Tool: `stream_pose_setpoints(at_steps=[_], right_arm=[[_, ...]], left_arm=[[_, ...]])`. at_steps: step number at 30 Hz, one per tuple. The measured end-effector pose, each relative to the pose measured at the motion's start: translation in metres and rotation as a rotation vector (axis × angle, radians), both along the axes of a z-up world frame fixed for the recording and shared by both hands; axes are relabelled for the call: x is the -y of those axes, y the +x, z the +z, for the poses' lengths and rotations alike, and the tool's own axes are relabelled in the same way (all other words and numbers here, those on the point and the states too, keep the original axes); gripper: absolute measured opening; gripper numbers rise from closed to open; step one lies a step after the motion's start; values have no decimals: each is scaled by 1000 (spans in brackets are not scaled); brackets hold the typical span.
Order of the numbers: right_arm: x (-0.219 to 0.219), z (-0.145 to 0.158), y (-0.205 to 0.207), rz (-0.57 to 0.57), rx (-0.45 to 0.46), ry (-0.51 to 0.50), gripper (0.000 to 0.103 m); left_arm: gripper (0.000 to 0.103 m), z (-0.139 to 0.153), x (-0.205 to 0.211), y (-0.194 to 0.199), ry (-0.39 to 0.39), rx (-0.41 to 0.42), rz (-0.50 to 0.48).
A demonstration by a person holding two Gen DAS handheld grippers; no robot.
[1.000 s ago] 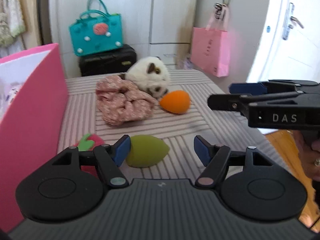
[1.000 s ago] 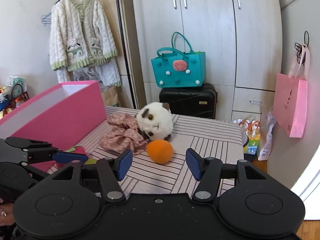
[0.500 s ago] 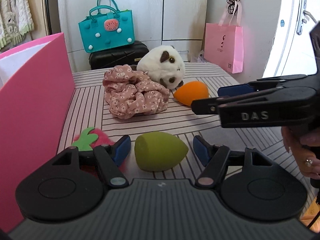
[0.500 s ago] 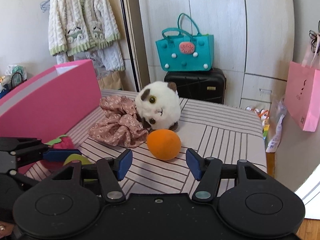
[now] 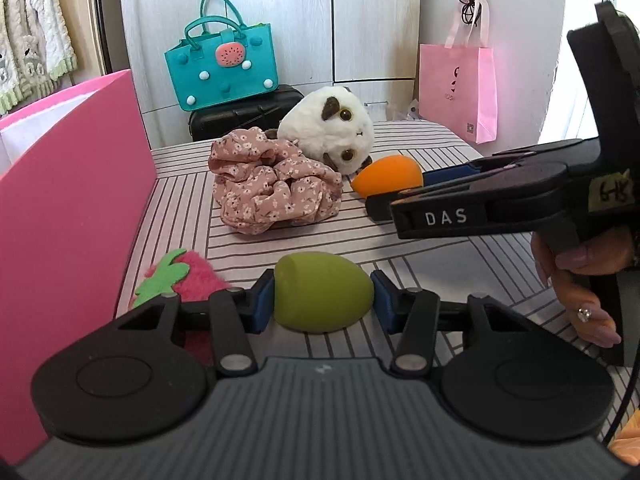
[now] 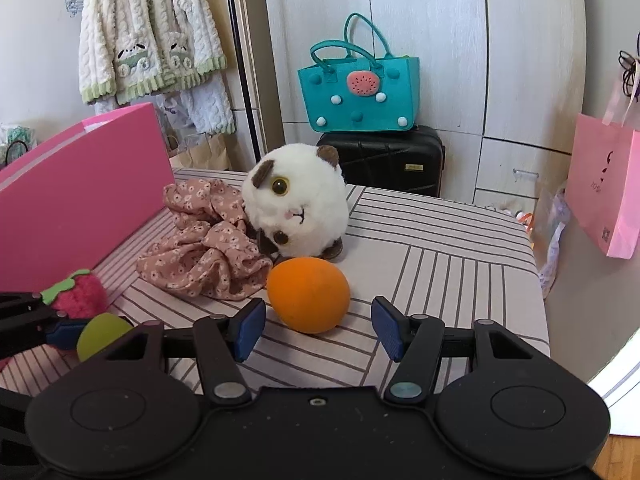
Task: Organize soft objects
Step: 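Grasp the green sponge with the left tool while the right tool grasps the orange sponge, then carry the green sponge with the left tool while the right tool carries the orange sponge over the box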
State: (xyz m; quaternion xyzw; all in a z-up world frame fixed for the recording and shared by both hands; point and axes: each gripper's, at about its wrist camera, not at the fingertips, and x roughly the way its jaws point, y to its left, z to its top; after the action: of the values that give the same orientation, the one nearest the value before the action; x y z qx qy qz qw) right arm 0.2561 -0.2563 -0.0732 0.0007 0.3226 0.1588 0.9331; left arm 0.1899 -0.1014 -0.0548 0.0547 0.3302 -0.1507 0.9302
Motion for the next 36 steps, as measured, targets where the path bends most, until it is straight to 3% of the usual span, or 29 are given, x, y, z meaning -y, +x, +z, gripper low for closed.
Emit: stream_pose_setpoints(at_steps=[1, 2, 5, 15, 22, 30, 36], right_arm=[[-1, 0, -1, -2, 4, -10, 53], [-3, 0, -1, -4, 10, -23, 43], [-7, 2, -6, 32, 30, -63, 41], [-5, 15, -39, 3, 21, -57, 41], [2, 25, -70, 4, 3, 23, 41], [-2, 37, -104, -61, -24, 2, 42], [-8, 57, -134, -107, -18, -3, 43]], left_arm=[[47, 0, 0, 0, -3, -1, -3], [47, 1, -1, -1, -3, 0, -3], [47, 3, -1, -3, -3, 18, 1], [47, 18, -9, -16, -52, 13, -7], [47, 27, -17, -29, -108, -31, -32], [47, 40, -25, -46, -133, -74, -86], [47, 56, -36, -63, -132, -58, -106]])
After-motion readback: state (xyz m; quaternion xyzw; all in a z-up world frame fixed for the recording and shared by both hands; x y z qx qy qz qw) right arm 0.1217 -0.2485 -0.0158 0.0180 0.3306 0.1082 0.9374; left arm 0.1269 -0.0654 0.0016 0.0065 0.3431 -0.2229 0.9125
